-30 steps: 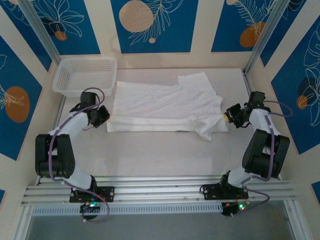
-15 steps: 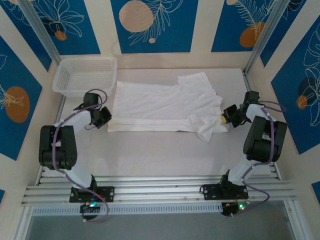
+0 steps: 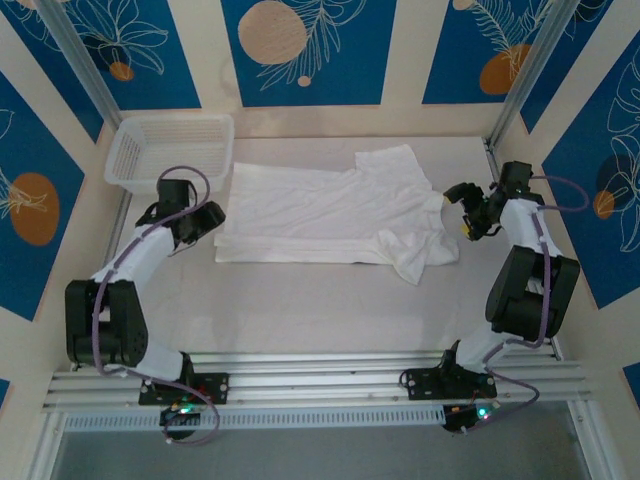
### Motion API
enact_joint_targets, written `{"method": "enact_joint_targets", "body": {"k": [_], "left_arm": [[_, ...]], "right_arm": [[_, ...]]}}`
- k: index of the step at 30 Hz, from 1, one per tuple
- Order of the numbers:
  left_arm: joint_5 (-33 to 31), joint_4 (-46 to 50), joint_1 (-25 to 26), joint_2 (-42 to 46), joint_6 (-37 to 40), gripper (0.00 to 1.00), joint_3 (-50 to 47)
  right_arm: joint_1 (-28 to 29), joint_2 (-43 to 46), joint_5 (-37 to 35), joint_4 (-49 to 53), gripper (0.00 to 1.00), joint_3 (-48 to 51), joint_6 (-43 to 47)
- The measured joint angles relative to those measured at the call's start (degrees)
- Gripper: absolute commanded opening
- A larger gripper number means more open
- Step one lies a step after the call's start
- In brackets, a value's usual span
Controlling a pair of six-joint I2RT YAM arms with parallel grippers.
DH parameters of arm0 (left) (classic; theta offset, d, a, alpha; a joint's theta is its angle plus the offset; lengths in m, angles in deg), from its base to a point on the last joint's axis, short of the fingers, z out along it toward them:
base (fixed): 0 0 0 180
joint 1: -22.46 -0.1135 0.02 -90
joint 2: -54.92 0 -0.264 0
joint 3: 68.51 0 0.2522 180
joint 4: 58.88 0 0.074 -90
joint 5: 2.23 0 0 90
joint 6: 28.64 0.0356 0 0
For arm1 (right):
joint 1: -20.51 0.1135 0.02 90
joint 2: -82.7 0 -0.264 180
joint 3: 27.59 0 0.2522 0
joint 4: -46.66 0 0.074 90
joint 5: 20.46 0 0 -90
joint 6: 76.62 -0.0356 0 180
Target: Fold the inside-out t-shirt
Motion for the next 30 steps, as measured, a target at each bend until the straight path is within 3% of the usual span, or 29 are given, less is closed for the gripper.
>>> {"method": "enact_joint_targets", "body": {"k": [5, 11, 19, 23, 30], "left_arm": [[1.1, 1.9, 5.1, 8.5, 4.3, 0.67, -0.1], [6.4, 0.5, 18.4, 19.6, 9.5, 0.66, -3.2], [9.1, 0.0, 26.1, 20.7, 13.4, 0.66, -8.2], [10.7, 0.0, 26.6, 20.0, 15.6, 0.66, -8.2], [14.7, 0.0, 27.3, 20.2, 19.3, 0.67, -8.2]], "right_arm": [[6.2, 13.8, -2.0, 1.0, 0.80, 10.1, -0.8], [17.5, 23.8, -7.4, 4.0, 0.75, 23.6, -7.5], [18.1, 18.8, -10.0, 3.8, 0.62, 30.5, -14.1], [18.3, 12.0, -9.5, 1.2, 0.55, 30.0, -14.5], [18.1, 9.7, -10.0, 3.4, 0.47, 28.0, -14.4]]}}
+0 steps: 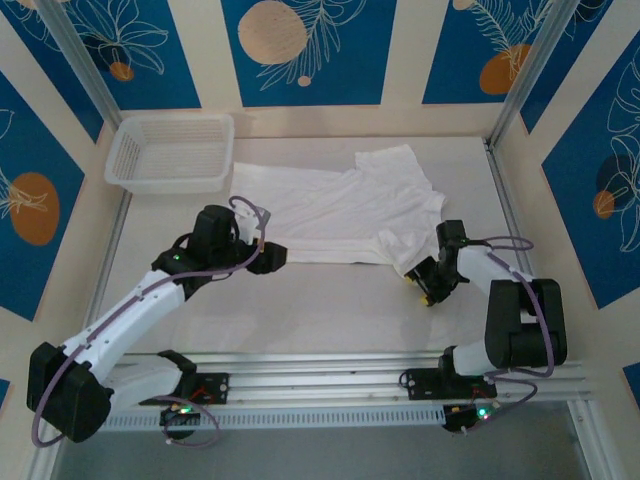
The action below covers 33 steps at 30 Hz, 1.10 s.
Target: Fold the inside-out t-shirt
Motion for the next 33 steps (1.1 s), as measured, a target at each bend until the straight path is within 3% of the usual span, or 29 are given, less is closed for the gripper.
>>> {"method": "enact_joint_targets", "body": {"k": [12, 19, 28, 33], "left_arm": [[0.9, 0.3, 0.5, 2.0, 2.8, 0.83, 0.0], [0.8, 0.6, 0.5, 2.6, 3.0, 0.98, -0.4], [0.8, 1.0, 0.6, 2.6, 3.1, 1.00, -0.5], [0.8, 1.1, 0.6, 2.6, 3.1, 1.00, -0.7]], "right_arm": [[-0.5, -1.5, 0.2, -5.6, 0.48, -4.3, 1.6], [-0.5, -2.7, 0.4, -6.2, 0.62, -3.6, 1.9], [-0.5, 5.4, -0.9, -3.4, 0.61, -0.7, 2.1], [-0.4, 4.2, -0.6, -3.7, 0.57, 0.6, 1.9]]}}
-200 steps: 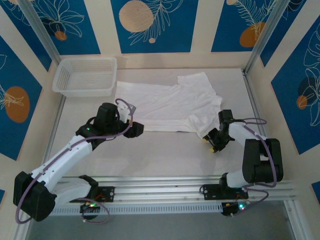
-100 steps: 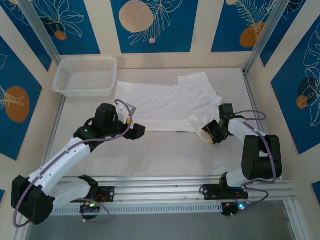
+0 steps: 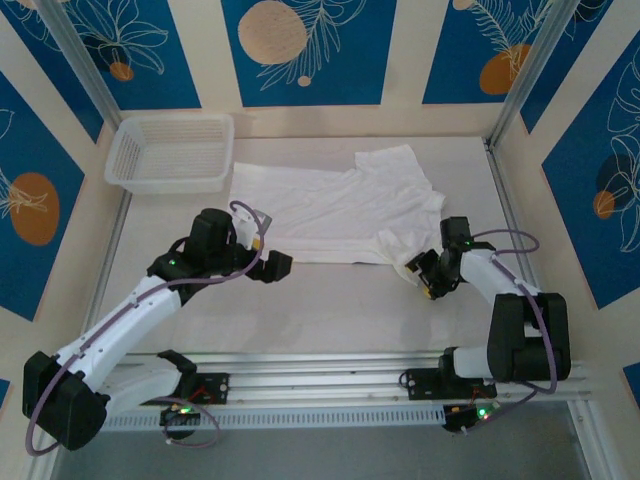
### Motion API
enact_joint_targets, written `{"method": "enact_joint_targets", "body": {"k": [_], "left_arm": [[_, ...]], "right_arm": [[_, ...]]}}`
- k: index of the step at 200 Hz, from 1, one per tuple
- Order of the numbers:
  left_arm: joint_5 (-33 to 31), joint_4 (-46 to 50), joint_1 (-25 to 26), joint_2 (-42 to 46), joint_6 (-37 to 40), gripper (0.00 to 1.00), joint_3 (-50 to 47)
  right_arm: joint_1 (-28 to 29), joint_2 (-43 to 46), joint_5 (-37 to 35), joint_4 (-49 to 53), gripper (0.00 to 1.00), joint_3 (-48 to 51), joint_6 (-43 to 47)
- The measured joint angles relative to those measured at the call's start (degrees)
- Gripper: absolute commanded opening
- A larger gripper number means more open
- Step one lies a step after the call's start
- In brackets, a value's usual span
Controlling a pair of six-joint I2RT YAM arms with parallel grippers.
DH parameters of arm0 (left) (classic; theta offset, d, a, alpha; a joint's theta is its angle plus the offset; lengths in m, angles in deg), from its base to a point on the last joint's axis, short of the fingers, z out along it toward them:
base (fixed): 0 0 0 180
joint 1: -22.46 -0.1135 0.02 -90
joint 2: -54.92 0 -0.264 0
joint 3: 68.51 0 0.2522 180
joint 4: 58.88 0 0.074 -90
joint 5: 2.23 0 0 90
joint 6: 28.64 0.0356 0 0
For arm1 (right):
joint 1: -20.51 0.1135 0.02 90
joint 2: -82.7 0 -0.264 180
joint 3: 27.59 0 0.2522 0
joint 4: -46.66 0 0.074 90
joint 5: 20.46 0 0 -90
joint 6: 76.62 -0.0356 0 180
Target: Fold the inside-out t-shirt
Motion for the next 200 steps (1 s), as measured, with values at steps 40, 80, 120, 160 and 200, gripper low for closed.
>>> {"method": "enact_joint_targets", "body": {"k": [40, 80, 120, 160, 200], "left_arm": [[0.0, 0.3, 0.1, 0.0, 0.0, 1.00, 0.0], [0.0, 0.4, 0.1, 0.0, -0.2, 1.00, -0.3], [-0.1, 0.4, 0.1, 0.0, -0.2, 1.00, -0.4], [-0.1, 0.4, 0.2, 0.0, -0.2, 1.00, -0.4], [-0.3, 0.4, 0.2, 0.0, -0.2, 0.99, -0.4]], "right_arm": [[0.2, -4.0, 0.9, -1.7, 0.46, -0.4, 0.0], [0.2, -7.0, 1.0, -0.5, 0.22, -2.1, -0.2], [0.2, -8.0, 1.4, -1.9, 0.07, -3.5, 0.1], [0.7, -6.5, 2.1, -2.4, 0.00, -5.0, 1.6], [0.5, -1.6, 2.8, 0.6, 0.00, -10.8, 1.7]]}}
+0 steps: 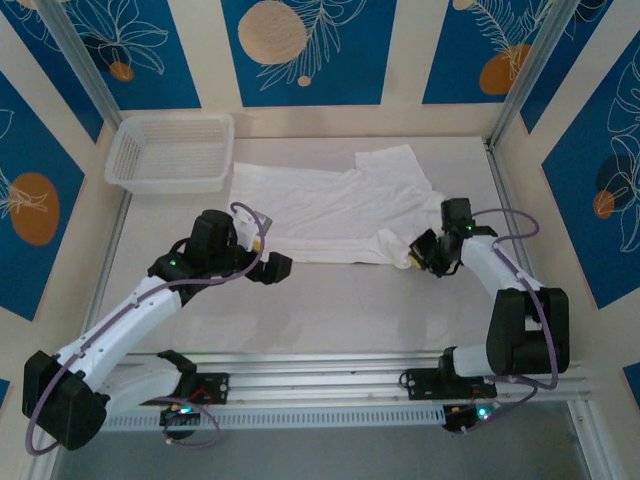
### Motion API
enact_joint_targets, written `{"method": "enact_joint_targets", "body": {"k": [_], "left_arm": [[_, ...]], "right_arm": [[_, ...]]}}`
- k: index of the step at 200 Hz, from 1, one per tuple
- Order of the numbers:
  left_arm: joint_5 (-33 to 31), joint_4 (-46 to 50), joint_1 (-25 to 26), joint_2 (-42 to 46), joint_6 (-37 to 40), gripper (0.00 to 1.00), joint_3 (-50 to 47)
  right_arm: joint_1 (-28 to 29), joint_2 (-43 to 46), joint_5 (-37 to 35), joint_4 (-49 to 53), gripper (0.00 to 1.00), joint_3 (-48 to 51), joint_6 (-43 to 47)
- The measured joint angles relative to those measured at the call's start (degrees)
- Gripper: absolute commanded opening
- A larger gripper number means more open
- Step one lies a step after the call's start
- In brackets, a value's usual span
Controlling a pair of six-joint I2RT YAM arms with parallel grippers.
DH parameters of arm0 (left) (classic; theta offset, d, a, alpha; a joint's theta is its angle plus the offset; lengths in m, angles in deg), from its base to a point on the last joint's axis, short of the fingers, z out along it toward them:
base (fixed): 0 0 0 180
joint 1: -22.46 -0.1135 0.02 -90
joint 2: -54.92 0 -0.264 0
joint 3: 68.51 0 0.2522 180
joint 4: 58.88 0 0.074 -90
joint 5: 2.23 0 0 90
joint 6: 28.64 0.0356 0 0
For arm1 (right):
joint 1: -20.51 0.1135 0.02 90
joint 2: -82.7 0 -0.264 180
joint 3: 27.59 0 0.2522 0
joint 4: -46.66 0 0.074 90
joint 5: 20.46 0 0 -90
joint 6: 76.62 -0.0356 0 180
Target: Fold the inside-out t-shirt
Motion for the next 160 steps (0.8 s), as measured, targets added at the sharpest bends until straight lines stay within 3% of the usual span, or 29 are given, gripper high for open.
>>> {"method": "enact_joint_targets", "body": {"k": [32, 39, 57, 71, 91, 115, 127, 149, 160], "left_arm": [[-0.5, 0.4, 0.0, 0.0, -0.4, 1.00, 0.0], [-0.7, 0.7, 0.0, 0.0, -0.4, 1.00, 0.0], [-1.8, 1.6, 0.0, 0.0, -0.8, 0.99, 0.0], [-2.9, 2.3, 0.0, 0.0, -1.1, 0.99, -0.1], [-6.5, 3.7, 0.0, -0.3, -2.5, 0.98, -0.3], [-13.2, 5.1, 0.0, -3.9, -5.7, 0.92, -0.2], [-16.2, 5.8, -0.1, -7.1, -6.9, 0.76, 0.0], [-20.3, 7.3, -1.5, -15.8, -9.9, 0.19, 2.8], [-20.9, 7.7, -3.4, -21.0, -11.5, 0.00, 5.5]], "right_arm": [[-1.3, -9.1, -0.1, 0.8, 0.00, -17.4, 0.7], [-1.6, -12.0, -0.1, 0.8, 0.04, -20.9, 0.7], [-2.4, -20.0, -0.2, 0.5, 0.38, -29.3, 1.1], [-2.9, -26.3, 0.2, 1.5, 0.48, -34.8, 1.3], [-3.5, -32.5, 0.1, 4.1, 0.50, -40.4, 2.6], [-5.3, -30.5, 0.9, 5.1, 0.47, -37.3, 2.6], [-7.2, -25.8, 1.2, 3.9, 0.41, -31.5, 2.6], [-11.2, -14.6, 2.0, 0.5, 0.19, -17.5, 2.0], [-13.6, -10.6, 3.0, -0.9, 0.16, -11.3, 1.1]]}}
